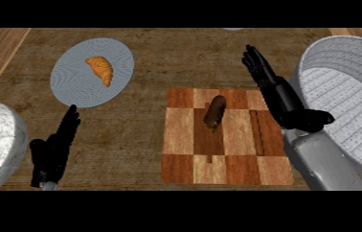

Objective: Pick the sweet potato from the cutting board and place it in the basket

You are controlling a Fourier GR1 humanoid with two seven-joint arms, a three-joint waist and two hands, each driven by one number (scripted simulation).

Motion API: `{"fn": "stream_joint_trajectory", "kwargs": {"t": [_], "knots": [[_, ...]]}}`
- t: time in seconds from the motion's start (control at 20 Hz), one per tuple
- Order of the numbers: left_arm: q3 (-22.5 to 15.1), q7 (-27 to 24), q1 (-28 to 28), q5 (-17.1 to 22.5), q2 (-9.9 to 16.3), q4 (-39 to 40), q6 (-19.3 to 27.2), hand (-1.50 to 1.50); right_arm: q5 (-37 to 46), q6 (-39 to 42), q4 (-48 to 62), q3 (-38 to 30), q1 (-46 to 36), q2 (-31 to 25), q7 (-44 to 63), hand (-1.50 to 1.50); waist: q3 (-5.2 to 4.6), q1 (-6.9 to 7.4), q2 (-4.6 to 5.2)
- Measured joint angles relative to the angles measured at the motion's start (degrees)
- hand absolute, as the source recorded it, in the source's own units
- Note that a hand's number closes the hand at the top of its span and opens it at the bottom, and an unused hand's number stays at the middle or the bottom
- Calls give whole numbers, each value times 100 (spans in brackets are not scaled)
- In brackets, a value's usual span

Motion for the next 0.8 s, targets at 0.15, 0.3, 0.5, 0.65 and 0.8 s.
{"fn": "stream_joint_trajectory", "kwargs": {"t": [0.15,0.3,0.5,0.65,0.8], "knots": [[164,51,-149,95,42,51,-167,0,176,-166,304,-100,-481,26,414,150,94,-19,-53],[324,322,-637,166,242,-19,-337,0,343,-340,984,-362,-1390,-99,958,150,138,46,-44],[262,530,-950,222,236,-42,-514,0,1514,139,1339,803,-1815,-411,1223,-150,140,183,-19],[341,710,-1225,331,267,54,-667,0,2377,-346,1757,1512,-2054,194,1482,-150,155,190,-22],[381,837,-1388,381,260,134,-762,0,3054,-990,2358,1899,-2434,999,1969,-150,165,179,-37]]}}
